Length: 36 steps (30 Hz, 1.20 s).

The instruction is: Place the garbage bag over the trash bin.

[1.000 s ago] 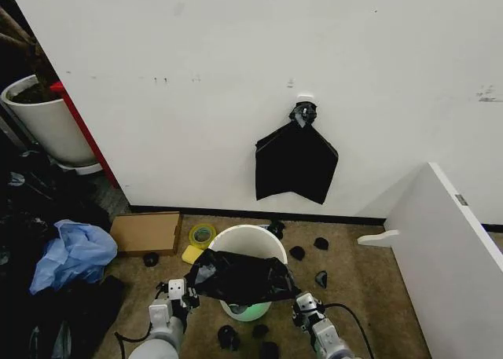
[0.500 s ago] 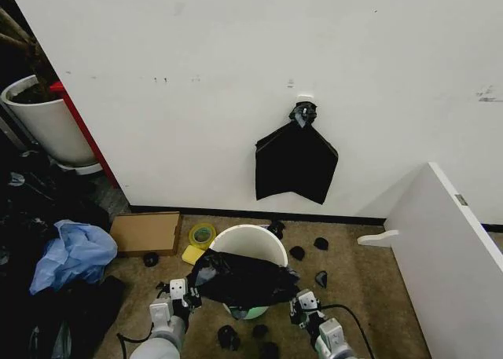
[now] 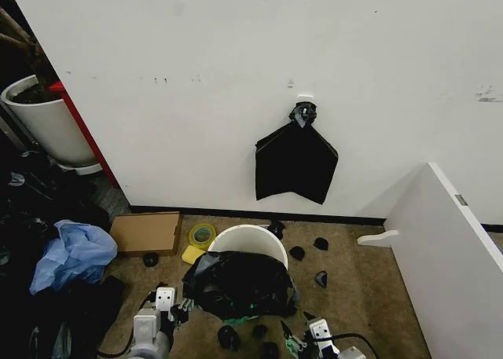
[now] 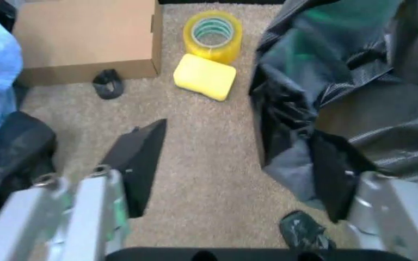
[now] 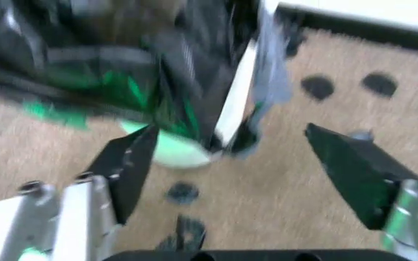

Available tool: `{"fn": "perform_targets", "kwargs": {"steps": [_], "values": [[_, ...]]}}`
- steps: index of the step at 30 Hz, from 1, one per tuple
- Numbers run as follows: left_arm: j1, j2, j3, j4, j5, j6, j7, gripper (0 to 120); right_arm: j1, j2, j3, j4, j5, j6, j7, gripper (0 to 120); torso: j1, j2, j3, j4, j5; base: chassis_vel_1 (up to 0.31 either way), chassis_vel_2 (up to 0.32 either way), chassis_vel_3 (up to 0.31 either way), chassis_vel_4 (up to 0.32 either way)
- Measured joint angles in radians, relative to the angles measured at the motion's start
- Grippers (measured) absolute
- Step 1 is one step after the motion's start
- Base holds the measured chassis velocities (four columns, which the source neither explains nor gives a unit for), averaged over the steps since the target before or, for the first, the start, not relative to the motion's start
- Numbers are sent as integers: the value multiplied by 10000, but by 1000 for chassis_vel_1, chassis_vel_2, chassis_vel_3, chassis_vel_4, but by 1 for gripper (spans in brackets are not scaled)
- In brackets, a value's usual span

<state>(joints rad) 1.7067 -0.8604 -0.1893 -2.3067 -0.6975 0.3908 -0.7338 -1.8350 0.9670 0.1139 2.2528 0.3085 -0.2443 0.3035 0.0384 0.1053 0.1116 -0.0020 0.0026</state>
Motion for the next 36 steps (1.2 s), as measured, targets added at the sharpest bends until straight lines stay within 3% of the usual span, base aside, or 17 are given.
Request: {"fn": "perform_targets", "kwargs": {"steps": [2,5,9,10,12,17,19,23,26,30,31,32,36], "values": [[24,14,-3,-49,-21,24,-34,77,-7,-1,19,27,-21,93,-4,83,0,0,0,0,1,0,0,0,0],[265,162,-57,-457,-185,148,-215,90,56,50,153,145,-99,1035,-330,95,0,0,0,0,0,0,0,0,0],[353,248,-126,-508,-475,159,134,99,386,245,193,32,-98,2061,-952,100,0,1,0,1,-1,0,0,0,0],[352,258,-136,-463,-519,140,321,100,471,288,193,-37,-97,2230,-1061,100,0,0,0,0,-1,0,0,0,0],[327,327,-168,-98,-612,54,1671,100,991,498,184,-411,-75,2774,-1498,100,0,0,1,1,0,0,0,0,0],[189,433,-181,495,-199,-239,2960,100,1626,651,132,-733,270,2914,-1785,100,0,0,2,-1,-3,0,0,0,0],[237,503,-182,798,819,-934,3515,100,2009,697,166,-888,512,3007,-1908,100,0,0,2,-1,0,0,0,0,0],[580,593,-226,1651,4187,-3119,4081,100,3061,801,374,-1071,1469,2852,-1805,100,1,0,2,2,-1,0,0,0,0],[819,602,-257,1881,5173,-3843,4138,100,3360,772,383,-1028,1902,2549,-1532,100,1,0,3,1,-1,0,0,0,0],[889,602,-280,1943,5411,-4070,4164,100,3460,748,380,-999,2058,2444,-1439,100,0,0,2,0,0,0,0,0,0],[1218,558,-634,2168,6379,-5344,4483,100,4077,593,351,-953,2907,1702,-1027,100,1,0,2,1,-1,0,0,0,0],[1331,388,-1209,2321,6806,-6728,5543,100,4657,469,324,-1112,3532,912,-848,100,0,0,2,1,3,0,0,0,0],[856,-26,-1921,2800,7282,-8731,7131,100,6152,88,20,-1760,4455,-918,-1107,100,1,0,3,0,0,0,0,0,0]]}}
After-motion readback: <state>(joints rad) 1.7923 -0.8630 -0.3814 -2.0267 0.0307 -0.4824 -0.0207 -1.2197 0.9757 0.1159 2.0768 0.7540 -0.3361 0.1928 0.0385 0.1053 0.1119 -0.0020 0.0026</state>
